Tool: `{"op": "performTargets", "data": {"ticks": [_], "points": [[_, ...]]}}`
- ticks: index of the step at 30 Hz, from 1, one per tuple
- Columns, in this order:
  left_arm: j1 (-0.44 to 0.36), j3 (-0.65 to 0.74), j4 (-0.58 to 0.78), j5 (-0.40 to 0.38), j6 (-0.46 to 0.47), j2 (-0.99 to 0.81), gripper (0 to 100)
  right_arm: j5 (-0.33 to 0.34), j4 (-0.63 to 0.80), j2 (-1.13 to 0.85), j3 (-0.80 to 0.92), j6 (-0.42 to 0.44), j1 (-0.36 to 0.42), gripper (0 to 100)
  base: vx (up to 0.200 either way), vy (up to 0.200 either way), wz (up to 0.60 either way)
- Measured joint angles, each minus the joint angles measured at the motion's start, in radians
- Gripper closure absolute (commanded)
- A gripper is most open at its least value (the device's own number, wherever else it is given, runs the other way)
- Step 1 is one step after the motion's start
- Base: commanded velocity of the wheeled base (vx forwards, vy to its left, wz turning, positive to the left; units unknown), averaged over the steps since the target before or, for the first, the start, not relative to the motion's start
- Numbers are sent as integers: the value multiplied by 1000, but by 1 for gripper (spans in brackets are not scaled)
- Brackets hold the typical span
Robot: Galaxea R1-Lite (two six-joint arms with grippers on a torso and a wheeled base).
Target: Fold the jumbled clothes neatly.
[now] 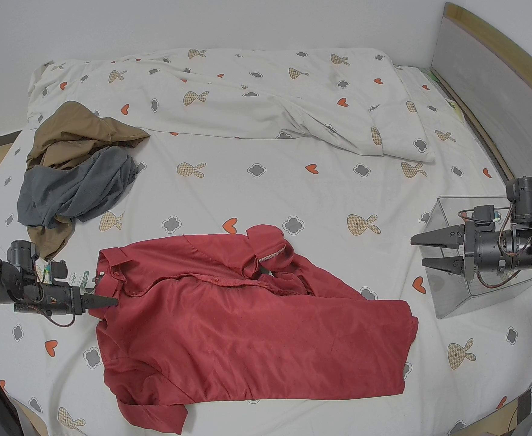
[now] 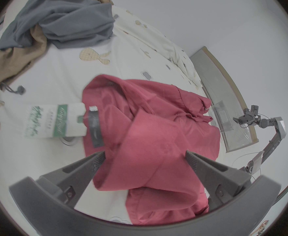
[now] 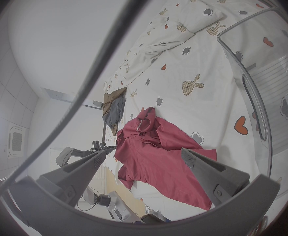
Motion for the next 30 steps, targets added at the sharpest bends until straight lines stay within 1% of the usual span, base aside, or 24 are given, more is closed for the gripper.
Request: {"op": "performTargets", "data": {"ticks": [1, 2, 7, 11, 16, 20, 22, 24, 27, 30], "points": [[-8, 7, 1, -1, 0, 3, 0, 0, 0, 0, 0, 0, 0, 0, 0, 0, 0], [-16, 14, 1, -1, 1, 4, 100, 0, 0, 0, 0, 0, 0, 0, 0, 0, 0], [-36, 36, 0, -1, 1, -2, 100, 0, 0, 0, 0, 0, 0, 0, 0, 0, 0], [-34, 36, 1, -1, 0, -7, 100, 0, 1, 0, 0, 0, 0, 0, 0, 0, 0], [0, 32, 14, -1, -5, -28, 100, 0, 0, 0, 0, 0, 0, 0, 0, 0, 0], [42, 16, 104, 6, -10, -80, 100, 0, 0, 0, 0, 0, 0, 0, 0, 0, 0], [61, -3, 165, 23, -9, -109, 100, 0, 1, 0, 0, 1, 0, 0, 0, 0, 0], [80, -24, 199, 65, -5, -133, 100, 0, 1, 0, 0, 1, 0, 0, 0, 0, 0], [95, -45, 209, 118, -2, -151, 100, 0, 1, -1, 0, 1, 2, 0, 0, 0, 0], [102, -52, 212, 147, 0, -153, 100, 0, 1, -2, 0, 1, 1, 0, 0, 0, 0]]}}
